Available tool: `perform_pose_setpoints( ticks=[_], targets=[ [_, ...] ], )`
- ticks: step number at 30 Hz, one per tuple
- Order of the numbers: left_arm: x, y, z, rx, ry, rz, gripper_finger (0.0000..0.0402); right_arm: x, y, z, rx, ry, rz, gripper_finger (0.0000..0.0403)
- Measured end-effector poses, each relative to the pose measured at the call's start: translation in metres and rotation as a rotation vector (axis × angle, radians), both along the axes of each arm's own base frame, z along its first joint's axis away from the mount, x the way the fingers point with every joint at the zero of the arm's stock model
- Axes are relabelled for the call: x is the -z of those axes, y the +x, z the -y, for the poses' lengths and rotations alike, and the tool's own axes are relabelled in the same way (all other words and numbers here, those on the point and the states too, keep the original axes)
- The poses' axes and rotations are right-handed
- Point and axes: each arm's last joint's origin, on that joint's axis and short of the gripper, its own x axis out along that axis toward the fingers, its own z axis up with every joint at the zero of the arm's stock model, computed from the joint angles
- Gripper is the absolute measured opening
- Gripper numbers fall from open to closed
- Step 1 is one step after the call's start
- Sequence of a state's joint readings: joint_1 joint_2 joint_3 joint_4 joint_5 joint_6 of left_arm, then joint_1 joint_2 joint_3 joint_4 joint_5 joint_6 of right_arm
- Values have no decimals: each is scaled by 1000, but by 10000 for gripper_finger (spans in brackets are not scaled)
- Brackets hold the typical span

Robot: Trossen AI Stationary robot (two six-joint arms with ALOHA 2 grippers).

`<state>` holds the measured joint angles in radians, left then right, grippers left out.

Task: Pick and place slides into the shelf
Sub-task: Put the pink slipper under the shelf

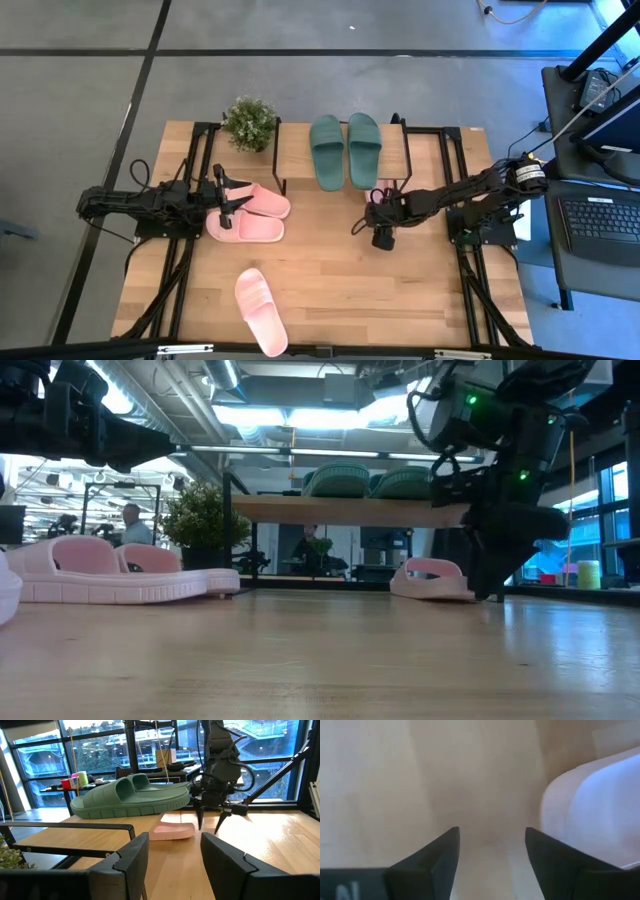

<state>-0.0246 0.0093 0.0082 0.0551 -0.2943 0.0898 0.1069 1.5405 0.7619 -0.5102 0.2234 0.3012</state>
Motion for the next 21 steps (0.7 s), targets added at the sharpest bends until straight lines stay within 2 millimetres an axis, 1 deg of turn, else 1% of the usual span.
perform_pose_setpoints(
  ticks=[5,7,10,13,16,18,21],
  targets=[
    [0,0,0,0,0,0,173,-17,-7,-18,-29,117,61,226],
    [0,0,0,0,0,0,173,-28,-10,-27,-49,136,106,226],
    [0,0,0,0,0,0,173,-50,-13,-37,-96,148,206,226],
    [0,0,0,0,0,0,173,-73,-14,-45,-128,109,312,226],
    [0,0,0,0,0,0,173,-91,-14,-53,-165,44,385,226],
    [0,0,0,0,0,0,173,-97,-14,-58,-214,1,404,226],
    [0,0,0,1,-7,6,173,-100,-19,-62,-309,-40,403,226]
  ],
)
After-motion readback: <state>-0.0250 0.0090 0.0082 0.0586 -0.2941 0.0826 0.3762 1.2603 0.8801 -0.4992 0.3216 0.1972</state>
